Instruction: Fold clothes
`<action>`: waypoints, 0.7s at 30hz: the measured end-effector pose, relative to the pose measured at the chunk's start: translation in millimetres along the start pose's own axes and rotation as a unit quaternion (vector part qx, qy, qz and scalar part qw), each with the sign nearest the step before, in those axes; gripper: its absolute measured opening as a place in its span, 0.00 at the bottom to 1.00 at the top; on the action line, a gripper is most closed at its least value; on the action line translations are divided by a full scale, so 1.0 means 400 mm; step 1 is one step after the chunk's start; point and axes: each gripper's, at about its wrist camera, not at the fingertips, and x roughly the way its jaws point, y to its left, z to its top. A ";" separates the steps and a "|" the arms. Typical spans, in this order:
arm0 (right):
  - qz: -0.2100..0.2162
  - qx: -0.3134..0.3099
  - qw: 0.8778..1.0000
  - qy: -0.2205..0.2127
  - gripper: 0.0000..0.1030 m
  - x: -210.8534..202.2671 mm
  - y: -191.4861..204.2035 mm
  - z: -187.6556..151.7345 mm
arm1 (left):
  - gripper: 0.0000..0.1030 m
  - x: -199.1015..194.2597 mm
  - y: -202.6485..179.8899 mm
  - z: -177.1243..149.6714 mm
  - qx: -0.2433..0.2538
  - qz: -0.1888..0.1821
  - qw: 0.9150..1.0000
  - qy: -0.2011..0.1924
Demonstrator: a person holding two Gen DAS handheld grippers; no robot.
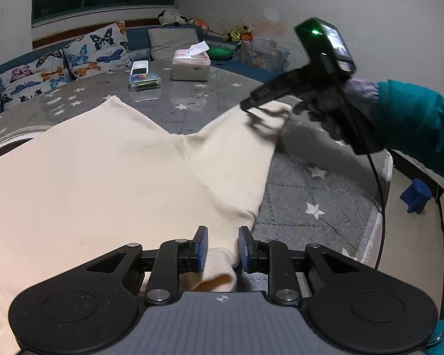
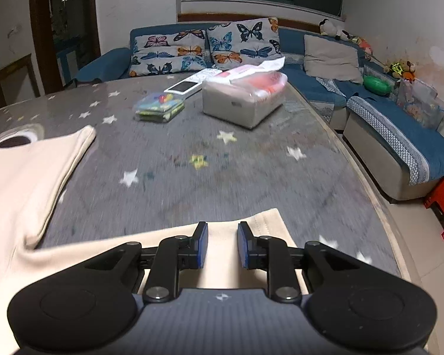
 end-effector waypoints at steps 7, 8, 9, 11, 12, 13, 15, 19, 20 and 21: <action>-0.011 -0.005 1.000 -0.007 0.28 -0.036 0.011 -0.011 | 0.29 -0.029 0.008 -0.006 -0.023 0.001 1.000 -0.015; -0.005 -0.007 1.000 -0.011 0.28 -0.055 0.017 -0.019 | 0.29 -0.040 0.011 -0.008 -0.028 0.003 0.999 -0.021; -0.001 -0.010 1.000 -0.014 0.28 -0.069 0.023 -0.025 | 0.30 -0.055 0.016 -0.013 -0.031 0.006 0.999 -0.026; 0.015 -0.023 0.999 -0.018 0.29 -0.101 0.042 -0.040 | 0.30 -0.090 0.030 -0.024 -0.039 0.018 0.998 -0.036; 0.025 -0.031 0.999 -0.020 0.30 -0.121 0.058 -0.048 | 0.30 -0.109 0.039 -0.031 -0.044 0.026 0.998 -0.041; 0.036 -0.039 0.998 -0.022 0.30 -0.138 0.072 -0.055 | 0.30 -0.129 0.048 -0.038 -0.049 0.034 0.997 -0.046; 0.059 -0.055 0.996 -0.028 0.31 -0.169 0.106 -0.066 | 0.30 -0.176 0.074 -0.056 -0.063 0.057 0.995 -0.057; 0.109 -0.104 0.988 -0.042 0.31 -0.229 0.198 -0.082 | 0.29 -0.246 0.138 -0.089 -0.099 0.116 0.986 -0.067; 0.122 -0.121 0.984 -0.045 0.31 -0.243 0.227 -0.085 | 0.29 -0.255 0.154 -0.095 -0.108 0.129 0.983 -0.067; 0.135 -0.139 0.980 -0.048 0.31 -0.256 0.256 -0.089 | 0.27 -0.261 0.170 -0.102 -0.117 0.139 0.981 -0.065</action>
